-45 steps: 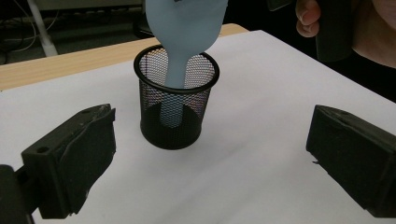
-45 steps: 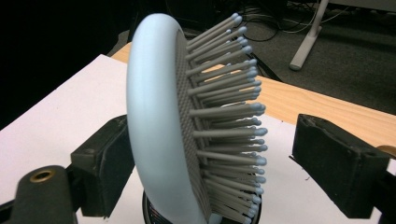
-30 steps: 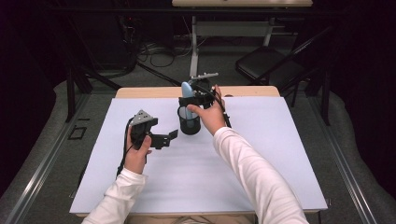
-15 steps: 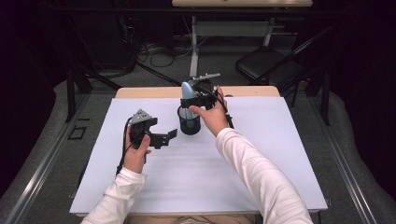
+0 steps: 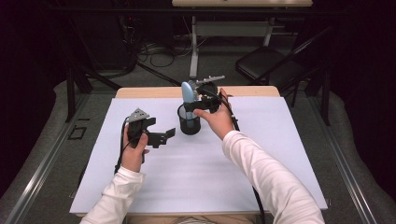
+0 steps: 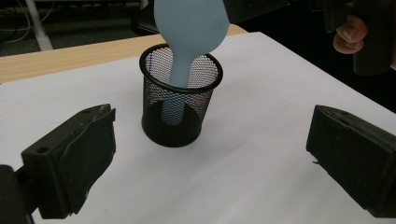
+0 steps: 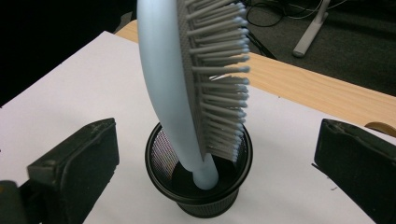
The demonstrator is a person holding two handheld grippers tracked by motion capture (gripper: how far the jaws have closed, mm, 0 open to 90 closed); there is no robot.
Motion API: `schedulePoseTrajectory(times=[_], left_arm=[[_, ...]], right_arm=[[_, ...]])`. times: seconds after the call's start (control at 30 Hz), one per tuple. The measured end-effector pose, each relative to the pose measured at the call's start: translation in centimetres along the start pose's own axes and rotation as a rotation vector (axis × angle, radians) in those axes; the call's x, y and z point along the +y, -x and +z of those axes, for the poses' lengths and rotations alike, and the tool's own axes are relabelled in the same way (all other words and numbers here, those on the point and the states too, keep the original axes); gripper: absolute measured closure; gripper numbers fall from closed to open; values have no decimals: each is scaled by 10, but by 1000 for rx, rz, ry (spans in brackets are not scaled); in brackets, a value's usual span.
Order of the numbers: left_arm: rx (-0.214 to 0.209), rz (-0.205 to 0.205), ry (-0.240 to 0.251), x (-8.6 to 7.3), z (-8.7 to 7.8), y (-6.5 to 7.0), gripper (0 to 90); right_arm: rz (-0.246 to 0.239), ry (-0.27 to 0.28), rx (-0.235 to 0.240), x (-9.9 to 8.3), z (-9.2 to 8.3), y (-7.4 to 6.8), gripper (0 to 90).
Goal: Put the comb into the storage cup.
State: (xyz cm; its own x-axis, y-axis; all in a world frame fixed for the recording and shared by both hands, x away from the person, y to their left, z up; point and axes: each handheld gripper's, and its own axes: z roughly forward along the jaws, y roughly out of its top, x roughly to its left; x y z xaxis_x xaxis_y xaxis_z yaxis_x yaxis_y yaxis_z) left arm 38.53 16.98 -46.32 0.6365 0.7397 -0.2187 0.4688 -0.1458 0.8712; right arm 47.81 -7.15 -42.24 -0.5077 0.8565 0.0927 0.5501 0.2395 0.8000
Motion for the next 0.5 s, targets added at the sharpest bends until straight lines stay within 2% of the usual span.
schedulePoseTrajectory(times=[0.5], left_arm=[[-6, -12, -9, 3, -5, -3, 16]], right_arm=[[42, 25, 13, -8, -28, 15, 0]])
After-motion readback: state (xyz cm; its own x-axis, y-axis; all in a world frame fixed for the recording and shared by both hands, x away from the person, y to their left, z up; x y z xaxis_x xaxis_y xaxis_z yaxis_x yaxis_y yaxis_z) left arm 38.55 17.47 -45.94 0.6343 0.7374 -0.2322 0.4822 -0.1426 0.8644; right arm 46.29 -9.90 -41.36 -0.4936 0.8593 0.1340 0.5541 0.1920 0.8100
